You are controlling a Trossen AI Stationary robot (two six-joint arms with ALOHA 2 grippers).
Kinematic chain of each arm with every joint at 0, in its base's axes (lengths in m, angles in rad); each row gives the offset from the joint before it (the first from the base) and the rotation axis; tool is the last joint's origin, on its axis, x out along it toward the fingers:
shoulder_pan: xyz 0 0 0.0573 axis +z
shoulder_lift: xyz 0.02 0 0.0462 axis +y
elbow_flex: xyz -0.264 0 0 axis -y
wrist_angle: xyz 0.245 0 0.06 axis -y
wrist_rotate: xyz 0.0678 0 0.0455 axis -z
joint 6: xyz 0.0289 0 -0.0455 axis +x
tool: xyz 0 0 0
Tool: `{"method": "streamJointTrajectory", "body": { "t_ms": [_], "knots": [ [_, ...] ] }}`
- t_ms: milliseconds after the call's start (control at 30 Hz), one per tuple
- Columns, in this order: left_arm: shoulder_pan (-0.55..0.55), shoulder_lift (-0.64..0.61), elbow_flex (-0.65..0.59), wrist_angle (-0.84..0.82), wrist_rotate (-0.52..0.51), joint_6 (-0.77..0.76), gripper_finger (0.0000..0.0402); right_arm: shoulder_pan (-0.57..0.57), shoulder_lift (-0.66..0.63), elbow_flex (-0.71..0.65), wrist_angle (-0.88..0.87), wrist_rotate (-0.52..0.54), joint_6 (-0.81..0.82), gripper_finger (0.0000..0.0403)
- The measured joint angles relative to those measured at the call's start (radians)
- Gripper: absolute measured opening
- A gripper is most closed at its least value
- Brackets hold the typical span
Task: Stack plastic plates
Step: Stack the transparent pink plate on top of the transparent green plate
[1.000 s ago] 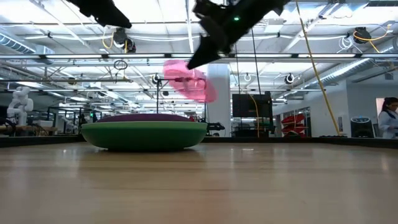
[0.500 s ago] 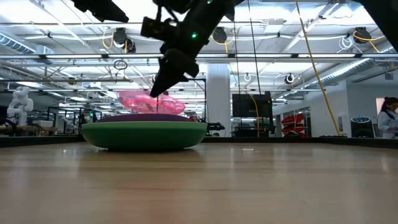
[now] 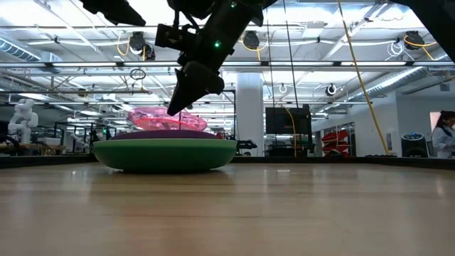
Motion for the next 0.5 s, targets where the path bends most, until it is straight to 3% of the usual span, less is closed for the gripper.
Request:
{"method": "streamJointTrajectory", "body": {
  "t_ms": [500],
  "knots": [
    [0.000,0.000,0.000,0.000,0.000,0.000,0.0140,-0.002,0.000,0.000,0.000,-0.001,0.028,0.0065]
  ]
}}
